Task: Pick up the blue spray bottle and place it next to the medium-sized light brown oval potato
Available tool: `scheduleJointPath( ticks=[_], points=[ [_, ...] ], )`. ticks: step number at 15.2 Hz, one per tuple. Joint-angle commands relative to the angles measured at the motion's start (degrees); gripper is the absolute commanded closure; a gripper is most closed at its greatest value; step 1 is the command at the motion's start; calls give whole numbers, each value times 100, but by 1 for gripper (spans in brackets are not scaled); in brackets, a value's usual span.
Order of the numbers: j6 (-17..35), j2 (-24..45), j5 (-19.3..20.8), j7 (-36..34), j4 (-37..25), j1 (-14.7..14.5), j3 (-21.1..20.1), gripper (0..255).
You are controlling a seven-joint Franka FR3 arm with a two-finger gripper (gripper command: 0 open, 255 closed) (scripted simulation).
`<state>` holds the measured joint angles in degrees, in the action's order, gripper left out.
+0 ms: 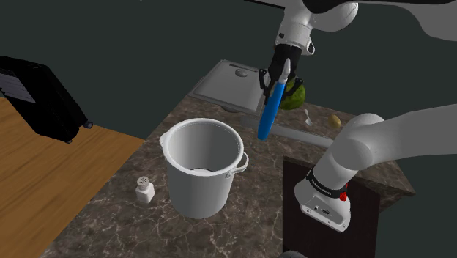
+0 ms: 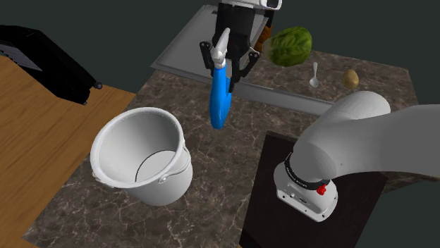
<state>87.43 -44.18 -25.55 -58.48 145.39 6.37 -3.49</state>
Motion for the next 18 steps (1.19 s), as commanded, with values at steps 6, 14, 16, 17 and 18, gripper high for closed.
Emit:
scheduleJointPath(
  ticks=[6,14,16,17,18],
  points=[
    [-465,26,41,-179,-520,-4,70,255],
    [-981,139,56,-395,-1190,-22,139,255],
    [-1107,178,56,-449,-1366,-27,156,255],
    [-1170,199,56,-476,-1455,-30,164,255],
    [-1232,221,55,-503,-1545,-33,172,255]
  ],
)
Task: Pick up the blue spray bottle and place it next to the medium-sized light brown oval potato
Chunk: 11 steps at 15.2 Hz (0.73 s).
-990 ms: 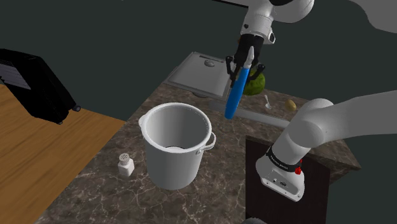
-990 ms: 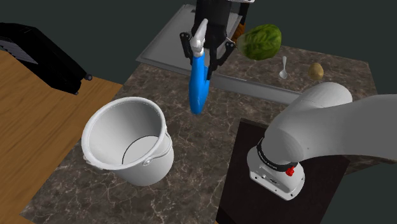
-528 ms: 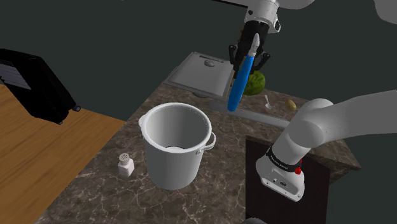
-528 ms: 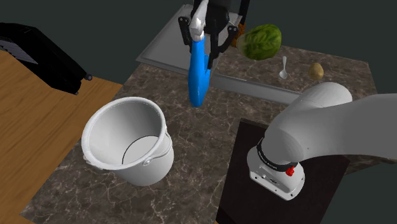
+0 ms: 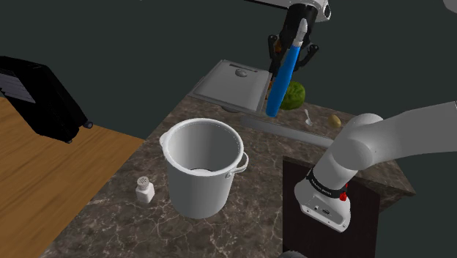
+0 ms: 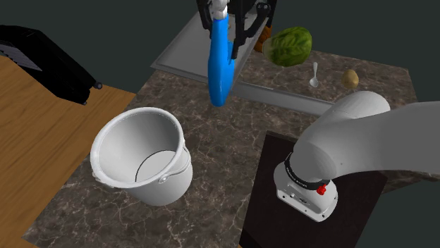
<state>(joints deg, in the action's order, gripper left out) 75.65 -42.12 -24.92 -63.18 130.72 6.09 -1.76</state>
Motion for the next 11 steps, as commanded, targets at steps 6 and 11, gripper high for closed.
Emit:
scheduleJointPath(
  ticks=[6,11],
  points=[
    [-459,-33,454,421,-233,140,532,255],
    [-775,6,1070,1077,-378,299,1188,255]
  ],
)
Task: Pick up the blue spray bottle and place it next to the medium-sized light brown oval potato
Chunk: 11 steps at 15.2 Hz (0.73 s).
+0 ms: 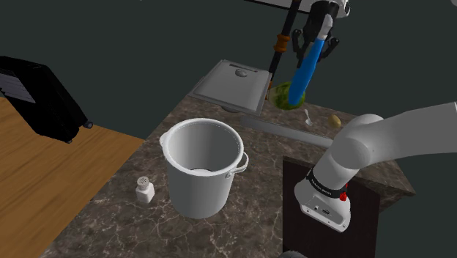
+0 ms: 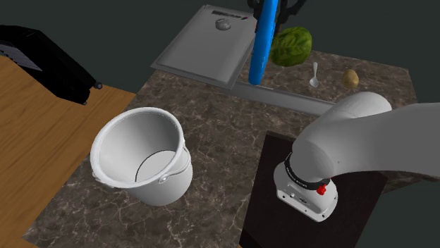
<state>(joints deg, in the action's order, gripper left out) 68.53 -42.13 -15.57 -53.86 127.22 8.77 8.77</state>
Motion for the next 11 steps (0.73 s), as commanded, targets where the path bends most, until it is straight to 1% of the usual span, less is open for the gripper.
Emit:
scheduleJointPath(
  ticks=[1,6,11],
  points=[
    [-119,34,259,281,-76,58,267,255],
    [-356,262,867,988,-402,161,929,255],
    [-531,639,1424,1742,-871,197,1609,255]
  ],
)
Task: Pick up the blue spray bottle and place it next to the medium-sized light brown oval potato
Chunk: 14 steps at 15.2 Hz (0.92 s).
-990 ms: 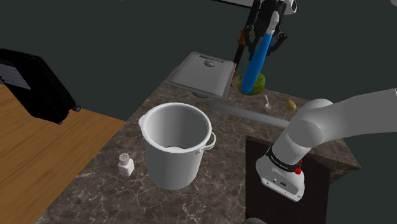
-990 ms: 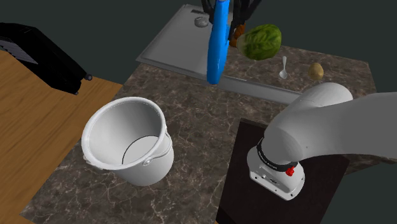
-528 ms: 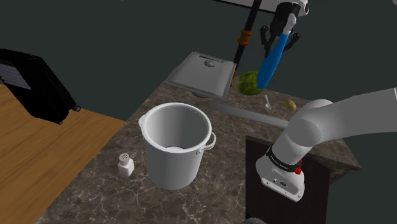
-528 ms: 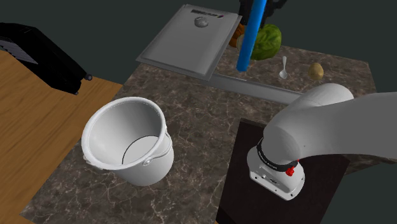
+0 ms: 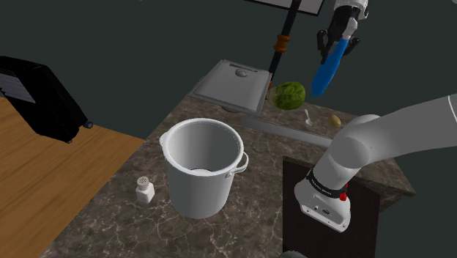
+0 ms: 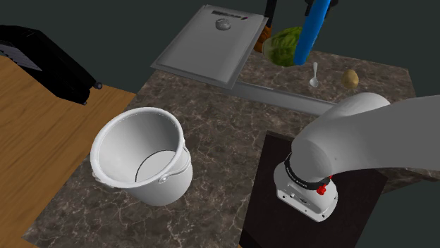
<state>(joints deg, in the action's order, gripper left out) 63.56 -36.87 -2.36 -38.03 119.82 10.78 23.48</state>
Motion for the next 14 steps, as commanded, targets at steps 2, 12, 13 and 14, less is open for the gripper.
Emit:
scheduleJointPath(
  ticks=[2,12,13,14],
  points=[
    [-89,307,302,480,-359,-9,419,255],
    [-247,1760,912,2364,-1854,-151,2026,255],
    [-255,1972,914,2598,-2040,-167,2221,255],
    [-262,2203,899,2846,-2234,-180,2425,255]
  ],
)
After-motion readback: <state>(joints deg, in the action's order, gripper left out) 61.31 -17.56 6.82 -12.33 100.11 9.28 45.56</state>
